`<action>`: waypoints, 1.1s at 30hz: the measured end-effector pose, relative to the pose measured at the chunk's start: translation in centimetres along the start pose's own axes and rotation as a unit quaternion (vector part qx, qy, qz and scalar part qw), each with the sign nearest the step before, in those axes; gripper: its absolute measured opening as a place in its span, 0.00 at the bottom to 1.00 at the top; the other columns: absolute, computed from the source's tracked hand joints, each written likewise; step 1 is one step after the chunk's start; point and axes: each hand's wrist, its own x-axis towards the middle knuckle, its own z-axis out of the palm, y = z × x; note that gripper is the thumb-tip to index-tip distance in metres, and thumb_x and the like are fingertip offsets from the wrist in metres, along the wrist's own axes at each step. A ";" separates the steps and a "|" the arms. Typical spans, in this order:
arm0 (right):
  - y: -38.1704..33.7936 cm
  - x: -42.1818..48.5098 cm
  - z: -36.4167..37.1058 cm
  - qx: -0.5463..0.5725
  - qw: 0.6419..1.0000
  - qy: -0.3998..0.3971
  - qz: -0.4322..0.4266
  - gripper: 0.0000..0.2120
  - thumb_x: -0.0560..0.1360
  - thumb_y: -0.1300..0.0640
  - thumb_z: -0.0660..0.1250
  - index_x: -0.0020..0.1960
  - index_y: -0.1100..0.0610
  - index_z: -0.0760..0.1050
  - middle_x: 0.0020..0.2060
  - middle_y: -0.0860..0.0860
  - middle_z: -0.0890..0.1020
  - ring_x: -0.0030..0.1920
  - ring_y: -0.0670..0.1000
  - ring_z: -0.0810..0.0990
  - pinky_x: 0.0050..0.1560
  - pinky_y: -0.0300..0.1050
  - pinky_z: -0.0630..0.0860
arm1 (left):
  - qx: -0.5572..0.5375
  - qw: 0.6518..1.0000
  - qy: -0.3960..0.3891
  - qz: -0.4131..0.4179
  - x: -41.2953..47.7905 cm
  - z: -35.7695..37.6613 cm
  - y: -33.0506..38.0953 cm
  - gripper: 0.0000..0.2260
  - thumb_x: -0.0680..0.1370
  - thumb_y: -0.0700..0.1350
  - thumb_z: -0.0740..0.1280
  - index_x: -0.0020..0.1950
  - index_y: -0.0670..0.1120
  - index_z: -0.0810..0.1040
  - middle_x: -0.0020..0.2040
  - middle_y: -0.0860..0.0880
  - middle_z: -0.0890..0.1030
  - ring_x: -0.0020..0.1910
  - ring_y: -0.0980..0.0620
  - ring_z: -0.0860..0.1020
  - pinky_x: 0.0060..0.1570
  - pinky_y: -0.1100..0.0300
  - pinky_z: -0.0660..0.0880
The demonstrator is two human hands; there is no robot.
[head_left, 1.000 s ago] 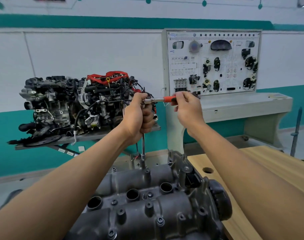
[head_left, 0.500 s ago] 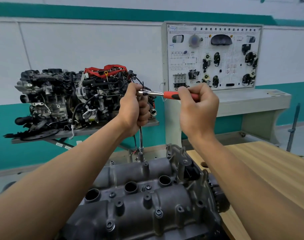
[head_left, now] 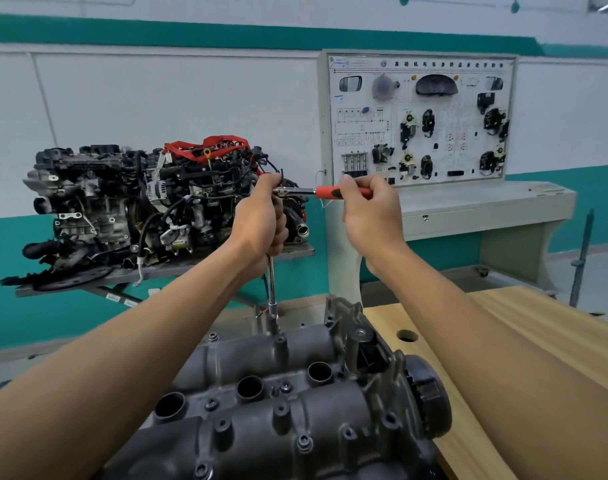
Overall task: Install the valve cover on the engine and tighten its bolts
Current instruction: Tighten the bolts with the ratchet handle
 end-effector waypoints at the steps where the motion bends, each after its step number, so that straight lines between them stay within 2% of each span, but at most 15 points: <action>1: -0.2 -0.1 -0.2 0.001 1.000 -0.001 -0.007 0.08 0.81 0.50 0.63 0.45 0.51 0.72 0.37 0.52 0.75 0.30 0.46 0.71 0.31 0.39 0.67 | -0.001 1.000 0.000 0.001 -0.2 0.0 0.1 0.24 0.82 0.57 0.58 0.27 0.53 0.58 0.24 0.53 0.58 0.23 0.52 0.53 0.22 0.63 0.52; 4: -0.6 -2.1 -0.5 0.041 0.995 0.017 -0.092 0.08 0.78 0.49 0.65 0.42 0.50 0.72 0.33 0.50 0.75 0.31 0.49 0.72 0.33 0.43 0.69 | -0.013 0.999 -0.012 0.030 -1.2 -0.7 -0.2 0.24 0.82 0.55 0.57 0.26 0.53 0.57 0.24 0.53 0.56 0.22 0.52 0.53 0.21 0.64 0.54; 6: -0.8 -3.3 -0.6 0.069 0.989 0.028 -0.130 0.08 0.76 0.48 0.66 0.41 0.48 0.72 0.30 0.46 0.75 0.30 0.48 0.73 0.32 0.41 0.70 | -0.018 0.998 -0.018 0.054 -1.7 -0.9 -0.4 0.25 0.82 0.55 0.56 0.25 0.53 0.57 0.23 0.53 0.56 0.21 0.52 0.53 0.21 0.64 0.54; 9: -0.8 -2.9 -0.3 0.068 0.992 0.028 -0.102 0.07 0.79 0.50 0.66 0.42 0.48 0.72 0.33 0.46 0.75 0.34 0.49 0.74 0.37 0.43 0.71 | -0.008 0.997 -0.002 0.078 -1.0 -0.7 -0.1 0.25 0.82 0.55 0.57 0.24 0.54 0.58 0.22 0.54 0.57 0.21 0.53 0.54 0.21 0.64 0.55; 12: -0.9 -1.5 0.4 0.037 0.998 -0.031 -0.025 0.07 0.80 0.52 0.65 0.46 0.54 0.73 0.37 0.52 0.76 0.36 0.49 0.73 0.40 0.45 0.71 | 0.019 0.997 0.043 0.065 0.4 -1.2 0.4 0.27 0.82 0.54 0.58 0.23 0.54 0.59 0.22 0.54 0.59 0.20 0.53 0.55 0.21 0.63 0.56; 14: -1.0 -1.0 0.6 0.035 0.998 -0.049 -0.017 0.08 0.80 0.51 0.67 0.46 0.55 0.75 0.36 0.52 0.76 0.35 0.49 0.73 0.39 0.44 0.71 | 0.007 0.998 0.049 0.046 0.9 -1.6 0.4 0.25 0.82 0.54 0.58 0.26 0.52 0.57 0.23 0.53 0.57 0.21 0.52 0.54 0.21 0.62 0.54; 16: -1.6 -0.8 0.1 0.043 0.997 -0.051 -0.048 0.07 0.79 0.51 0.68 0.44 0.53 0.75 0.34 0.51 0.77 0.34 0.49 0.73 0.37 0.44 0.72 | -0.008 0.998 0.023 0.051 0.8 -1.7 0.8 0.24 0.82 0.55 0.58 0.28 0.52 0.56 0.23 0.53 0.57 0.22 0.52 0.53 0.21 0.63 0.53; 20: -3.0 -0.9 -3.1 0.072 0.992 -0.049 -0.093 0.07 0.80 0.54 0.66 0.44 0.53 0.73 0.29 0.47 0.75 0.27 0.46 0.71 0.25 0.36 0.67 | 0.008 0.996 -0.053 0.065 -0.6 -0.2 3.7 0.24 0.81 0.60 0.60 0.29 0.52 0.58 0.24 0.53 0.58 0.23 0.52 0.54 0.22 0.62 0.55; 22: -3.5 -0.9 -5.8 0.006 0.990 -0.022 -0.138 0.08 0.80 0.52 0.65 0.43 0.51 0.73 0.29 0.47 0.76 0.29 0.47 0.72 0.27 0.39 0.69 | 0.012 0.995 -0.089 0.041 -1.6 1.8 4.8 0.23 0.79 0.62 0.61 0.31 0.50 0.61 0.26 0.53 0.58 0.25 0.52 0.55 0.24 0.60 0.55; 25: -3.6 -1.3 -11.4 -0.143 0.970 0.001 -0.199 0.07 0.79 0.47 0.66 0.43 0.47 0.75 0.31 0.44 0.77 0.32 0.46 0.73 0.32 0.40 0.73 | 0.004 0.987 -0.159 -0.006 -3.5 5.6 5.5 0.19 0.80 0.58 0.61 0.35 0.48 0.69 0.29 0.52 0.61 0.27 0.53 0.57 0.27 0.59 0.56; 27: -3.7 -2.2 -15.8 -0.251 0.943 0.002 -0.220 0.08 0.77 0.43 0.65 0.47 0.46 0.76 0.33 0.46 0.78 0.32 0.48 0.73 0.32 0.40 0.71 | 0.008 0.976 -0.217 -0.033 -4.9 8.4 5.6 0.15 0.81 0.54 0.61 0.40 0.46 0.73 0.30 0.51 0.65 0.28 0.54 0.62 0.29 0.60 0.60; 29: -3.9 -3.8 -20.3 -0.353 0.905 0.014 -0.236 0.13 0.78 0.41 0.61 0.52 0.47 0.78 0.32 0.46 0.77 0.32 0.47 0.74 0.29 0.42 0.68 | 0.028 0.961 -0.271 -0.050 -6.3 11.1 5.2 0.10 0.81 0.48 0.62 0.46 0.44 0.76 0.32 0.50 0.70 0.30 0.54 0.67 0.31 0.61 0.64; 31: -4.2 -5.9 -24.8 -0.424 0.873 0.053 -0.235 0.16 0.79 0.41 0.58 0.52 0.51 0.79 0.32 0.45 0.77 0.32 0.45 0.74 0.30 0.43 0.67 | 0.059 0.945 -0.318 -0.055 -8.1 13.9 4.0 0.04 0.81 0.41 0.64 0.52 0.42 0.77 0.37 0.48 0.75 0.33 0.54 0.72 0.33 0.61 0.69; 33: -4.6 -8.4 -29.1 -0.457 0.860 0.107 -0.199 0.17 0.78 0.41 0.58 0.49 0.50 0.80 0.30 0.47 0.76 0.31 0.48 0.74 0.30 0.48 0.68 | 0.104 0.922 -0.369 -0.061 -10.4 16.5 1.7 0.07 0.80 0.35 0.66 0.57 0.40 0.77 0.40 0.46 0.78 0.33 0.53 0.76 0.33 0.61 0.74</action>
